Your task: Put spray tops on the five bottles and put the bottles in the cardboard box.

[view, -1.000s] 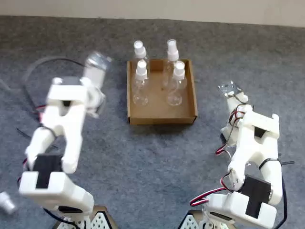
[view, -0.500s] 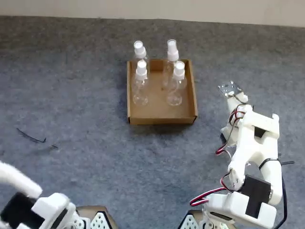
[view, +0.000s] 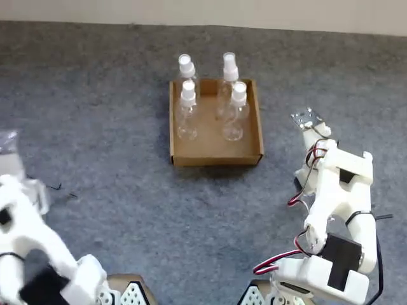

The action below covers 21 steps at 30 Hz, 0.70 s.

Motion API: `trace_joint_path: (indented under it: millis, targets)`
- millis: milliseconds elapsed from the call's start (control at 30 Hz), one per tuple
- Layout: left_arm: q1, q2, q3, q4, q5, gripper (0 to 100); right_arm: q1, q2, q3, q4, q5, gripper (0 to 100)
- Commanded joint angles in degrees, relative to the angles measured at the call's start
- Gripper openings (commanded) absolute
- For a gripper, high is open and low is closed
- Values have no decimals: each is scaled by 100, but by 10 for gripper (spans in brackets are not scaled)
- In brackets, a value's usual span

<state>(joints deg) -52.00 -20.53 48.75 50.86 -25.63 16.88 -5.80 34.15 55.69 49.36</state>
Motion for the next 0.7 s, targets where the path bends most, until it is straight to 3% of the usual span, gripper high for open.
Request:
trace_joint_path:
  millis: [0, 300, 533, 667]
  targets:
    - [1218, -1692, 224, 457, 378, 221, 40, -31, -84, -66, -413, 5]
    - [2870, -5516, 2290, 431, 404, 221, 48, -22, -92, -84, -677, 5]
    - [3336, -8277, 3899, 457, 404, 221, -13, -31, -101, -84, -1099, 5]
    - [3582, -8365, 4444, 211, 387, 221, -171, -4, -92, -84, -1134, 5]
